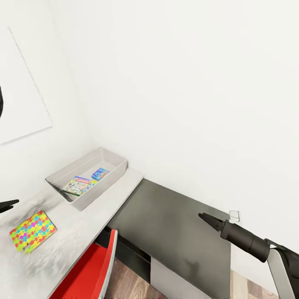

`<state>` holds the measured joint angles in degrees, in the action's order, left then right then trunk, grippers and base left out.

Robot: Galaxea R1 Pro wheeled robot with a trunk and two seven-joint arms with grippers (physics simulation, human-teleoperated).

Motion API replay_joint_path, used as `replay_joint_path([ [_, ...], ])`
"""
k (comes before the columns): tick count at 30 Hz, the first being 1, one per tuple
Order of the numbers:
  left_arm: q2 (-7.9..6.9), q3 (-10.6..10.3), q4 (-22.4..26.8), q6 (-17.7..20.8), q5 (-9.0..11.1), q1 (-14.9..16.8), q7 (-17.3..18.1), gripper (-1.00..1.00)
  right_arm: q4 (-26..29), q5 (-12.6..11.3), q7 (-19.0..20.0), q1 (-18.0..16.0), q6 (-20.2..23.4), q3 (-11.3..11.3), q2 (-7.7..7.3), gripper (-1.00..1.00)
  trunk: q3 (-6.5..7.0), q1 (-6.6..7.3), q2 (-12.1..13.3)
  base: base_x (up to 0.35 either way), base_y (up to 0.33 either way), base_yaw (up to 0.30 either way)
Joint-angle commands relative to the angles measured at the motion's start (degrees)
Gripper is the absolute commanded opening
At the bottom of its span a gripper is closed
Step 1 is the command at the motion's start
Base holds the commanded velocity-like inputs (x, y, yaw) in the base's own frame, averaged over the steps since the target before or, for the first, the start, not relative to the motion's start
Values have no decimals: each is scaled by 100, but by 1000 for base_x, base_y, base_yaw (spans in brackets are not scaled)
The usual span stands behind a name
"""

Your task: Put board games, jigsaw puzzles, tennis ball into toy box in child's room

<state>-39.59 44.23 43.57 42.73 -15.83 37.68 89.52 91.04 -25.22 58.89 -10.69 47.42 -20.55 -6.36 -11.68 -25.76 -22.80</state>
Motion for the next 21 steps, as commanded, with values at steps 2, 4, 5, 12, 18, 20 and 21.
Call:
replay_joint_path([
  [2, 4, 16, 2, 60, -61, 12, 48, 100, 1, -13, 7, -4, 30, -2, -1, 100, -11, -2, -11, -101, 21, 208],
  [4, 4, 16, 2, 60, -61, 12, 48, 100, 1, -12, 3, -4, 30, 3, 1, 100, -11, -2, -11, -113, 48, 240],
  [5, 4, 16, 2, 60, -61, 12, 48, 100, 1, -11, -1, -4, 30, 4, 1, 100, -11, -2, -11, -120, 62, 257],
  [12, 4, 16, 2, 59, -62, 12, 48, 100, 1, -15, -126, -4, 30, 14, 3, 100, -11, -2, -11, -74, 41, 274],
  [18, 4, 16, 2, 59, -61, 12, 48, 100, 1, -18, -178, -4, 30, 16, -2, 100, -11, -2, -11, -13, 8, 284],
  [20, 4, 16, 2, 58, -61, 12, 48, 100, 2, -18, -186, -4, 30, 16, -1, 100, -11, -2, -11, -4, 2, 285],
  [21, 4, 16, 2, 59, -61, 12, 48, 100, 2, -18, -187, -4, 30, 16, -2, 100, -11, -2, -11, -3, 2, 286],
])
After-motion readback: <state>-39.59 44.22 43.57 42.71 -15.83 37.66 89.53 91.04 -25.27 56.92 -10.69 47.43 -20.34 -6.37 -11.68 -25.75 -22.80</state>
